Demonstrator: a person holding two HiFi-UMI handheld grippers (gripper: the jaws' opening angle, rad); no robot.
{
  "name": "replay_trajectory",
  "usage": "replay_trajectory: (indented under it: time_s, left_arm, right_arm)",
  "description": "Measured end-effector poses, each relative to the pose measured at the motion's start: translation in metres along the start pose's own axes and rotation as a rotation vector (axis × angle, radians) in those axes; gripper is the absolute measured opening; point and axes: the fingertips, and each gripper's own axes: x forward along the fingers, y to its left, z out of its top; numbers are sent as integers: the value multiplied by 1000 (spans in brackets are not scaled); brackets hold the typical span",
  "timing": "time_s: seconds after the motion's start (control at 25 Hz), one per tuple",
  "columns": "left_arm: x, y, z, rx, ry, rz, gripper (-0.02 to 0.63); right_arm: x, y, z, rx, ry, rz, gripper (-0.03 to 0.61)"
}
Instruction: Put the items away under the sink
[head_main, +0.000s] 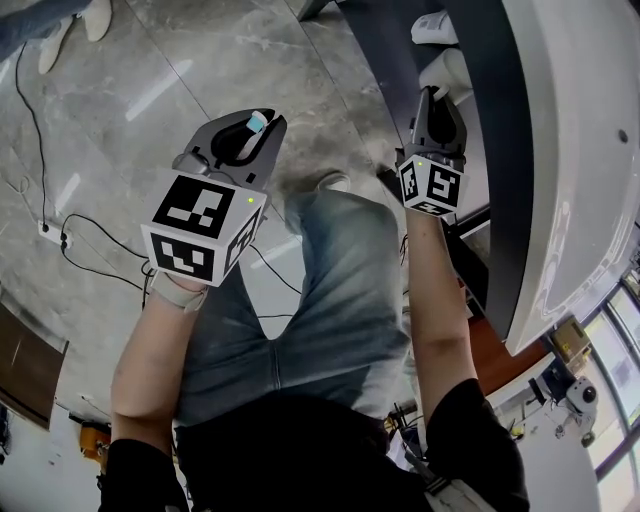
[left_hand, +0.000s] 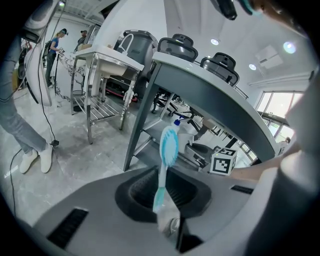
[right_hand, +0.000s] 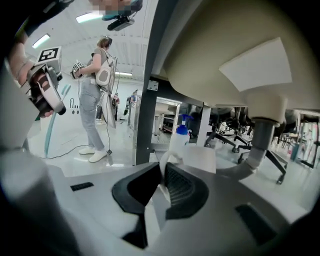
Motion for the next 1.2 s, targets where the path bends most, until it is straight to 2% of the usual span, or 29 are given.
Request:
replay_trajectory:
  time_s: [0.28,0.48,0.92,1.0,1.08,1.2]
  left_arm:
    - [0,2,-4,-15,-1,4,54]
    - [-2,6,-7,-26,1,4,54]
    - [-10,15,-12,-45,14,3,54]
    - [-11,14,-11,-53,19,-3,54]
    - [-13,13,-8,-55,20,-10,54]
    - [-16,11,-7,-52,27,-16,54]
  right_arm:
    - [2,-1,-17,-37,25,-35,51]
    - [5,-7,-39,-43,104,-99,51]
    - [14,-5,-59,-84,218,-140,52]
    - [14,-3,-61,-79,240,-135,68]
    - [16,-1,-62,-83,255,-132,115]
    - [17,-1,-64,-89,278,-138,120]
